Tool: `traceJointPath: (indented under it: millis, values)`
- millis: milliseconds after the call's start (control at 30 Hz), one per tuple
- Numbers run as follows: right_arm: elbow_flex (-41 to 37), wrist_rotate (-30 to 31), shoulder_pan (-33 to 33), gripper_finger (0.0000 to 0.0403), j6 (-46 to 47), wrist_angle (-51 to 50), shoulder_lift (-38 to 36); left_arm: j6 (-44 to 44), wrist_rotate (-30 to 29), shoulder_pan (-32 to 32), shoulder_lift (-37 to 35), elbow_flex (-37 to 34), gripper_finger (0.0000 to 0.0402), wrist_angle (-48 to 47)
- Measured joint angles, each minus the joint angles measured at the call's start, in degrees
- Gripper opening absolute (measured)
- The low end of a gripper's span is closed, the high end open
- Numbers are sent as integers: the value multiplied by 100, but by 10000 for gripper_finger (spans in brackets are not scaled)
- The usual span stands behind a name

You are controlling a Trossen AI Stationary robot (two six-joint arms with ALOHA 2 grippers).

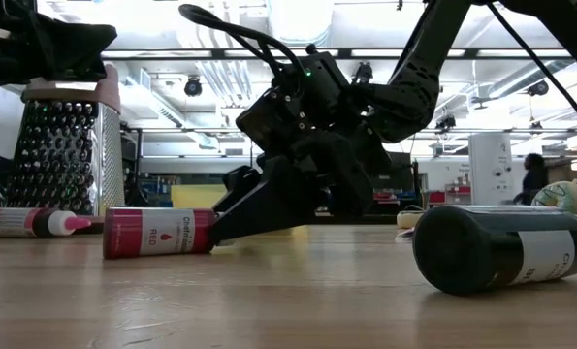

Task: Pick & Place Food Item
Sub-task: Put the red food coloring into the yellow bin

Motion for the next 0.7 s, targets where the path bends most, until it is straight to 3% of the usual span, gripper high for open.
traceJointPath:
  millis: [200, 500, 700]
  values:
    - [2, -2, 2, 207, -80, 4, 2, 1, 0, 2, 0, 0, 13, 2]
    - [7, -7, 2, 160, -86, -8, 0, -1, 1, 1, 0, 1, 13, 1]
    - [9, -15, 0, 154, -86, -25, 0, -1, 1, 0, 0, 2, 13, 1]
